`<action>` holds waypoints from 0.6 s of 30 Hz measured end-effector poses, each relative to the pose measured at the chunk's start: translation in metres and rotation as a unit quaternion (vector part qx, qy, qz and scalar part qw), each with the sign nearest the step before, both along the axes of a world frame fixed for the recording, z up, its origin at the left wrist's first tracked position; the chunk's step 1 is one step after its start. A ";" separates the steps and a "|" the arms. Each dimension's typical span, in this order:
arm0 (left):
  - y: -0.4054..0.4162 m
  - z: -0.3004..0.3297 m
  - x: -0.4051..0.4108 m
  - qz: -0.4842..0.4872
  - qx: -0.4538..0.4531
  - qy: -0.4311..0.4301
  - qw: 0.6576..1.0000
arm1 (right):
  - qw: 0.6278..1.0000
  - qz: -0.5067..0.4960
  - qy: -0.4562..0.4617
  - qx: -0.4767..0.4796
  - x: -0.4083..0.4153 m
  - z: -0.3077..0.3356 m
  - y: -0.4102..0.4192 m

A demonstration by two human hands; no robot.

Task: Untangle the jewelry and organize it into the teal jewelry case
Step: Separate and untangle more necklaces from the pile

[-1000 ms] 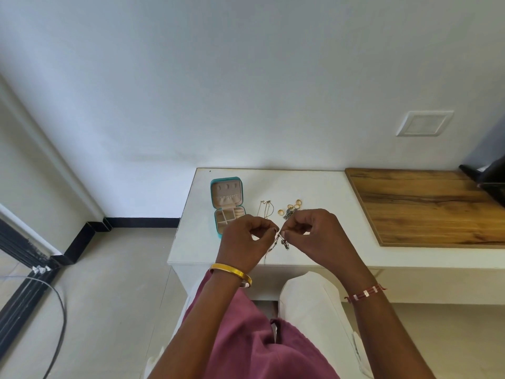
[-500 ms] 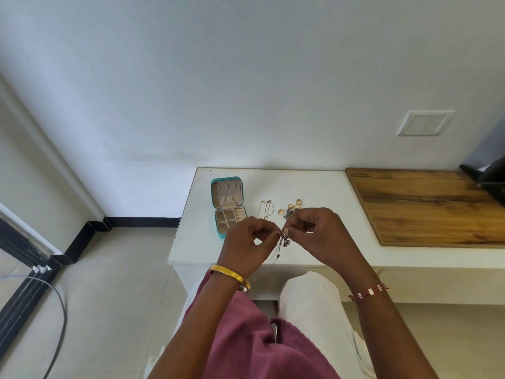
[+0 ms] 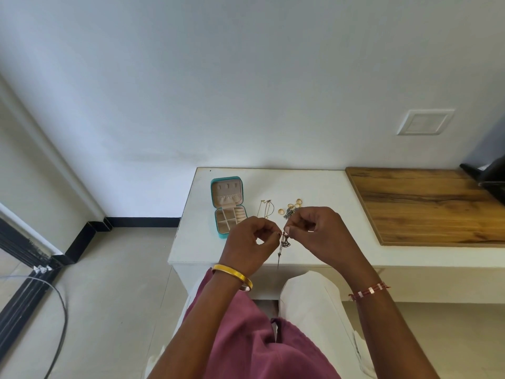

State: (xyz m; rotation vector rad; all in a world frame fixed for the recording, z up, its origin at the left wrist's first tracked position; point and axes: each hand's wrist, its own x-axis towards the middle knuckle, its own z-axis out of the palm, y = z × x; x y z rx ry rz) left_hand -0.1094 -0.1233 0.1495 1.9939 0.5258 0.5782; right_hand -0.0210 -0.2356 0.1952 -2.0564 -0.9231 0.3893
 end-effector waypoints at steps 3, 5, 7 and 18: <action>0.001 0.002 0.000 -0.007 0.004 0.007 1.000 | 1.000 -0.006 -0.003 -0.001 0.001 0.001 -0.001; 0.001 0.002 0.000 -0.009 -0.002 0.005 1.000 | 1.000 -0.004 0.007 0.002 0.002 0.001 -0.002; 0.000 0.002 0.000 -0.009 -0.009 -0.005 1.000 | 1.000 0.002 0.023 0.007 0.002 0.002 -0.002; 0.002 -0.003 -0.001 0.014 -0.012 -0.016 1.000 | 0.998 0.006 -0.043 -0.040 0.000 0.000 -0.001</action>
